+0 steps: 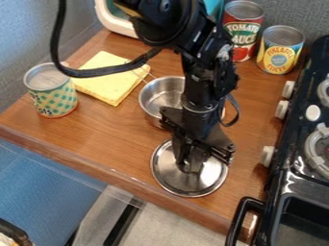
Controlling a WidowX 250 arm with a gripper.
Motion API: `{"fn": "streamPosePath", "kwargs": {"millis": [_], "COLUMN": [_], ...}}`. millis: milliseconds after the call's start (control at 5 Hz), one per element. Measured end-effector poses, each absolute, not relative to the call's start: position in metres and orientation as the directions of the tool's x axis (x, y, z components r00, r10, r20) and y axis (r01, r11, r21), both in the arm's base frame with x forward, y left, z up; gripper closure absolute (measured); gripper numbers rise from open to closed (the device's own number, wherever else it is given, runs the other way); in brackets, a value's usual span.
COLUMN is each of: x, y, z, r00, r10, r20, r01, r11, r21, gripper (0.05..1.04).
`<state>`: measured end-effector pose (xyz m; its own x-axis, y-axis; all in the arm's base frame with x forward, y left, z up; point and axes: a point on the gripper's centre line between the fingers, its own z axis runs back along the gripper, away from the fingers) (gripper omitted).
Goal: Place the lid on the pot
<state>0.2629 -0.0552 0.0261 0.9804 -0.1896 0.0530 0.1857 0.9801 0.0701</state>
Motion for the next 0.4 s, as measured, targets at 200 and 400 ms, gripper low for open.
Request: {"fn": "streamPosePath", "kwargs": {"millis": [200,400], "x": [0.259,0.267], "y": [-0.057,-0.062], "z": [0.035,0.057], "r00": [0.979,0.975], "r10": [-0.201,-0.211], "r20": [0.032,0.072], "r01": [0.199,0.210], "r11": [0.978,0.977], "r21": [0.058,0.026], "gripper": [0.799,0.799]}}
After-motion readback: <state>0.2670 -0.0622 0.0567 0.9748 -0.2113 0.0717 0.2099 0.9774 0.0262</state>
